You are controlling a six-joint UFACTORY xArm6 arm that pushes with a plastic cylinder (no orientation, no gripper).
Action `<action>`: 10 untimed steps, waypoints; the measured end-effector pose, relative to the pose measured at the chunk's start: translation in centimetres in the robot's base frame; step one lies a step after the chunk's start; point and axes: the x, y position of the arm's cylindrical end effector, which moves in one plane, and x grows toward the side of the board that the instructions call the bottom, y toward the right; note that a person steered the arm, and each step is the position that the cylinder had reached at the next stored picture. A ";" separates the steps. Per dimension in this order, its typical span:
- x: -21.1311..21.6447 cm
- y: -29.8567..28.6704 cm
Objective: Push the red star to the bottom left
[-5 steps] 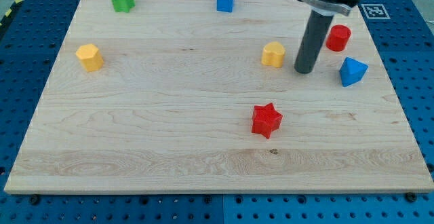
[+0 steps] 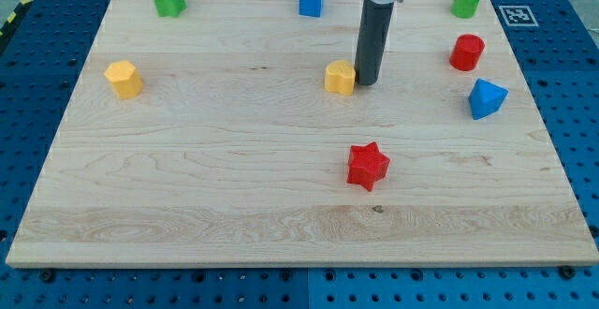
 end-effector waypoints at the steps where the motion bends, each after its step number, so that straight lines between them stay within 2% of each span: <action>1: 2.0 0.0; 3: 11.6 0.1; 4: 13.1 0.1; 6: 14.3 3.6; 7: 16.5 3.7; 9: 16.4 -4.7; 10: 14.2 -5.9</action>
